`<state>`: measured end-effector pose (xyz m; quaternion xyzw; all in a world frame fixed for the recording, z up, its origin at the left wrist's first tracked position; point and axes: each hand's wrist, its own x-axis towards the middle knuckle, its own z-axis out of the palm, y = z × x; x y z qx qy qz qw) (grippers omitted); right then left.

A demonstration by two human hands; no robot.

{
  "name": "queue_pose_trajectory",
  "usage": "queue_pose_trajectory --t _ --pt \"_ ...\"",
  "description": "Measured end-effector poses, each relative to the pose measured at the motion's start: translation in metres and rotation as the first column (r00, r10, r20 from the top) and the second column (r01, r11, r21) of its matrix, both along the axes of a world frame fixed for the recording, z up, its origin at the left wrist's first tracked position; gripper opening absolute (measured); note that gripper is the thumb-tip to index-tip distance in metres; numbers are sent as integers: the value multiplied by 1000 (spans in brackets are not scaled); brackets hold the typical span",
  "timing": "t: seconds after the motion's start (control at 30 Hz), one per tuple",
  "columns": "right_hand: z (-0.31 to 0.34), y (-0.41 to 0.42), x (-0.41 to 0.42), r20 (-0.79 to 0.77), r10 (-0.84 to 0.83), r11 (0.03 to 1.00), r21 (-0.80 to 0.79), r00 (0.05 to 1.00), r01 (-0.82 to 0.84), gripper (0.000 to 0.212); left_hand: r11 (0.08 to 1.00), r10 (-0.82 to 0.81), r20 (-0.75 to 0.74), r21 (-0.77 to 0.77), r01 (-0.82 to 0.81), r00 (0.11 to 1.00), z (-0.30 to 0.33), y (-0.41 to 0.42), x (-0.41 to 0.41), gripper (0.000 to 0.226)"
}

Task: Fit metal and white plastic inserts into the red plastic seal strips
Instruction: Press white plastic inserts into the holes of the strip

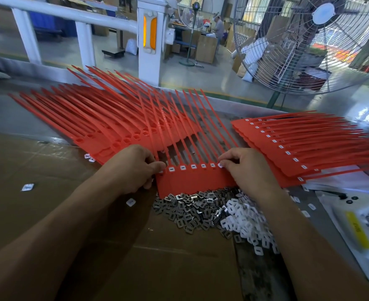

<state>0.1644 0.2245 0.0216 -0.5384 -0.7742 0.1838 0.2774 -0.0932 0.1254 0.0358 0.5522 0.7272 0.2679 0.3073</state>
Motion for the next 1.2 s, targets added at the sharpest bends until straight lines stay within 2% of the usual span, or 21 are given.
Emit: queue_pose_trajectory --t 0.33,0.67,0.93,1.2 --pt "0 0 4 -34 -32 999 18 999 33 10 1000 1 3 -2 -1 1000 0 0 0 28" --pt "-1 -1 0 45 -37 999 6 998 36 3 1000 4 12 -8 -4 1000 -2 1 -1 27" --pt "-1 3 5 -127 -82 990 -126 988 66 9 1000 5 13 -7 -5 1000 -3 2 -2 27" --pt "1 -1 -3 -84 -130 985 -122 988 119 12 1000 1 18 -10 -1 1000 -3 2 -2 27"
